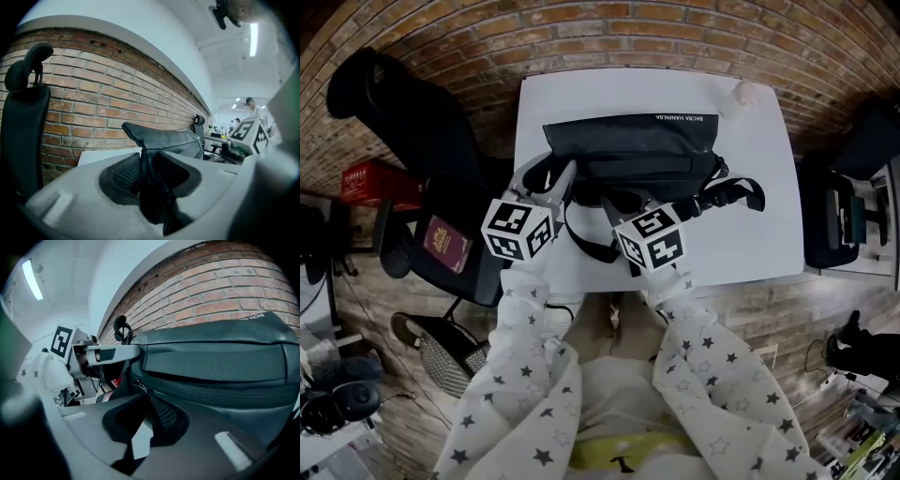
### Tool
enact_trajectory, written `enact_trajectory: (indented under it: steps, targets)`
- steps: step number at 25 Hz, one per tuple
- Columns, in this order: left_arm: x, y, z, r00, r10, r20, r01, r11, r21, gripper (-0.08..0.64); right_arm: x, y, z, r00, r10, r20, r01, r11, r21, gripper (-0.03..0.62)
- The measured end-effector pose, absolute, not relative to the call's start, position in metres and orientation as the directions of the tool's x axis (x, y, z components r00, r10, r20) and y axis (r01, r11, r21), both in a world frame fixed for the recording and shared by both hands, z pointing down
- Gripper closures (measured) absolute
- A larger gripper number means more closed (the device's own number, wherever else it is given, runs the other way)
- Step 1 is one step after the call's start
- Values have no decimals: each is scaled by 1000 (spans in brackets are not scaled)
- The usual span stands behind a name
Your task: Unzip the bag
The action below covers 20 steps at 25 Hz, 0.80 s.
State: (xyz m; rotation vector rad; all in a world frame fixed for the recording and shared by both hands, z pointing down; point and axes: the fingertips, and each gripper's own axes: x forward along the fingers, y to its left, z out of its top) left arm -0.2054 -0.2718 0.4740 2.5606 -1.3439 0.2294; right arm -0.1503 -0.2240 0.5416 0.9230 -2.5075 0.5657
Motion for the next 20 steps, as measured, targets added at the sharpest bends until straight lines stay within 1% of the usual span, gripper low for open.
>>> enact_trajectory:
  steps: [12, 20]
  targets:
    - [-213, -271, 475, 548, -800, 242, -836, -531, 138, 434, -141, -227, 537, -670, -535, 514, -702, 683, -203, 575]
    - [-219, -273, 480, 527, -815, 242, -850, -506, 148, 434, -114, -234, 540, -625, -577, 526, -752, 627, -206, 575]
